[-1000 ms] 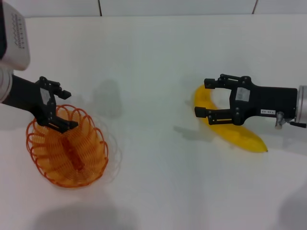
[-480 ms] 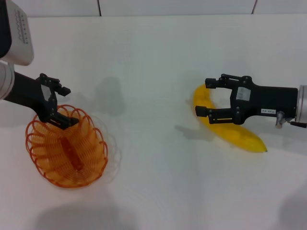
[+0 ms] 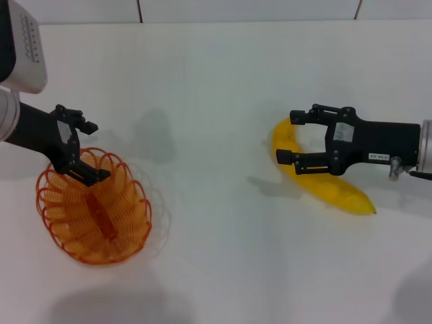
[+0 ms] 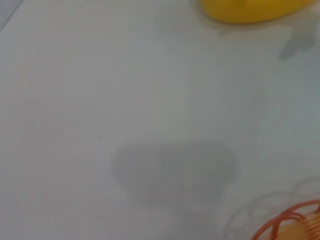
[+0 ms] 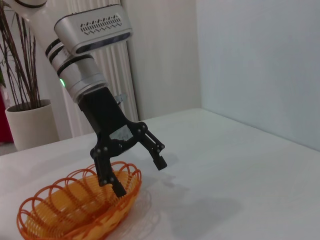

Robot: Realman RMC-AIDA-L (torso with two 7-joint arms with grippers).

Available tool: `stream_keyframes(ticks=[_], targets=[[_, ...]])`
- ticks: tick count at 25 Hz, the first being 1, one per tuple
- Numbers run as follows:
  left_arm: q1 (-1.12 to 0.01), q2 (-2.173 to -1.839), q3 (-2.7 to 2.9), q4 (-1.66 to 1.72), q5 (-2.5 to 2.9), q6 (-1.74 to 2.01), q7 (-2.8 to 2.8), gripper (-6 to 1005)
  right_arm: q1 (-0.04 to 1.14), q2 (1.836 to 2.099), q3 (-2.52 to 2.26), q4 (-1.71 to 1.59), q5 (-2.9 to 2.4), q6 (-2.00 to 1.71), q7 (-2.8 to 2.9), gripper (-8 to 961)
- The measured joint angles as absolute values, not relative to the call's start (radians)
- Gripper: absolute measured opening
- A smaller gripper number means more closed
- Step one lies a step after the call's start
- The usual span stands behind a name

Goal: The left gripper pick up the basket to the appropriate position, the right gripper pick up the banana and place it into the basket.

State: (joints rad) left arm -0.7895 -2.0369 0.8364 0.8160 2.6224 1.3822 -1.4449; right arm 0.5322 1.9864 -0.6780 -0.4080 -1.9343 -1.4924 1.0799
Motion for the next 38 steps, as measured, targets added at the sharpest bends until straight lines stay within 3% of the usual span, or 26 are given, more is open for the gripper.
stream_keyframes(ticks=[20, 23, 28, 38], targets=[[-0.767, -2.04, 0.836, 0.892, 2.629, 1.42, -1.52, 985, 0.523, 1.985, -0.676, -0.408, -1.934, -1.495, 1.08, 892], [-0.766, -2.04, 0.836, 0.896, 2.627, 1.421, -1.52, 845, 0.523, 1.985, -0.676, -0.408, -1.934, -1.496, 1.08, 892], [-0.765, -2.041, 0.836, 0.895, 2.627, 1.421, -1.519, 918, 0.524, 1.985, -0.676, -0.408, -1.934, -1.496, 1.08, 891], [-0.765, -2.042, 0.841, 0.89, 2.633, 1.415, -1.517, 916, 0.526, 1.985, -0.675, -0.408, -1.933, -1.494, 1.08, 891]])
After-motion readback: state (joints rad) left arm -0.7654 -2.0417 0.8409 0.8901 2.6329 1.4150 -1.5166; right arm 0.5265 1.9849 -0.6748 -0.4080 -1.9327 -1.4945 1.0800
